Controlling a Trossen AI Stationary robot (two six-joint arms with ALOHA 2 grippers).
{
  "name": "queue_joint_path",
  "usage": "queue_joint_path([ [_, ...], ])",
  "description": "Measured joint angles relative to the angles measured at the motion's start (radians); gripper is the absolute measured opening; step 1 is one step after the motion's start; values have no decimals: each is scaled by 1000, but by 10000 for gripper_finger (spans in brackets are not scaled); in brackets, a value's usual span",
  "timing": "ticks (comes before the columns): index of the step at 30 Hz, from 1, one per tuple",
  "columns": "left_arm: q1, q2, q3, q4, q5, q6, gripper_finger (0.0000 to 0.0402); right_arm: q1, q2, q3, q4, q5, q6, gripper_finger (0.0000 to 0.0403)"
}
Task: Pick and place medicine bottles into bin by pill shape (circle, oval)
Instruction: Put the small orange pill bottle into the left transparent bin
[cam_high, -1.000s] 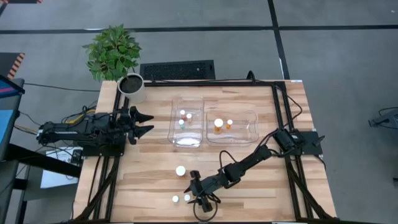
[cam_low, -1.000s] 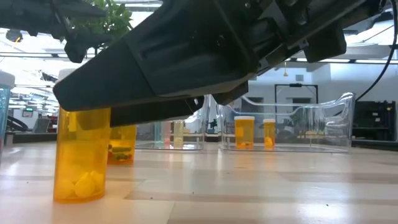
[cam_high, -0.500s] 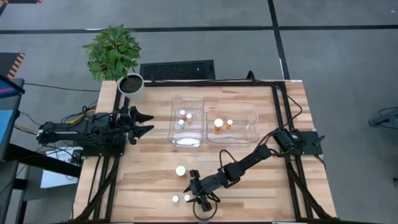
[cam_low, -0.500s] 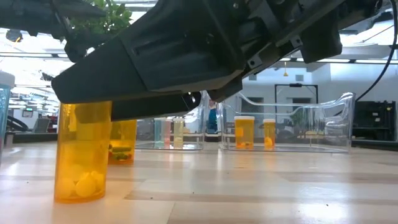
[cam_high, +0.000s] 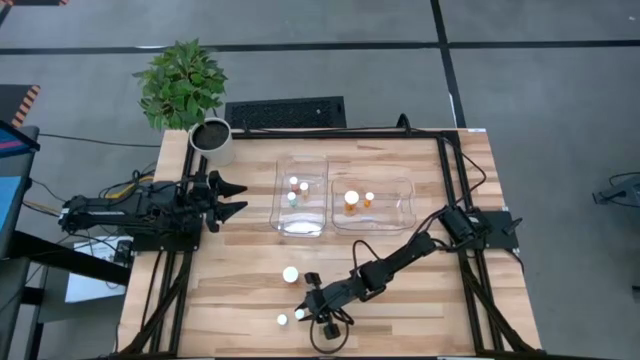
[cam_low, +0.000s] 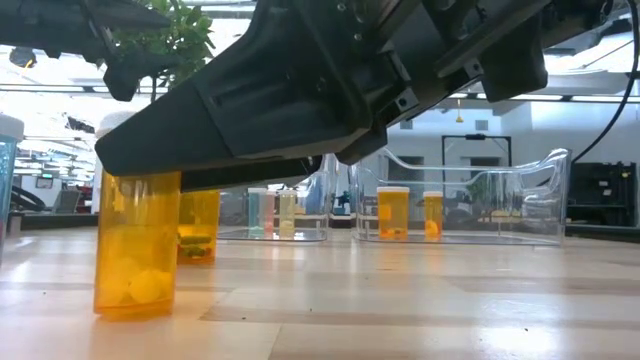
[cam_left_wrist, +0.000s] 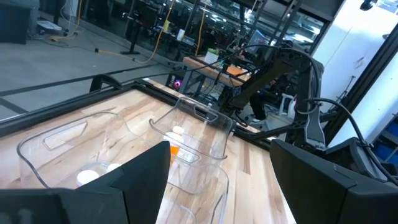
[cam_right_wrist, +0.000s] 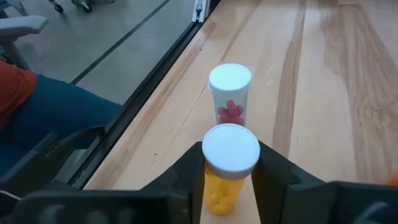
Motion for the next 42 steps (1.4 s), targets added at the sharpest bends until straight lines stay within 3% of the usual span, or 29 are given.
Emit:
queue_joint_path([
  [7, 0, 0, 0, 0, 0, 0, 270, -6, -62, -1, -45, 0, -61, 121],
  [13, 0, 0, 0, 0, 0, 0, 270, -41, -225, -1, -209, 0, -203, 126],
  [20, 0, 0, 0, -1, 1, 8, 270, -153, -484, 0, -401, 1, -374, 124],
  [24, 0, 0, 0, -7, 0, 20, 270, -255, -570, 1, -457, 2, -409, 127],
  [28, 0, 0, 0, -10, 0, 38, 270, -360, -547, 0, -463, 0, -408, 127],
  [34, 0, 0, 0, -9, 0, 53, 270, -482, -387, -1, -438, -68, -374, 129],
  [42, 0, 0, 0, -17, -1, 53, 270, -618, -290, -2, -283, -273, -294, 128],
])
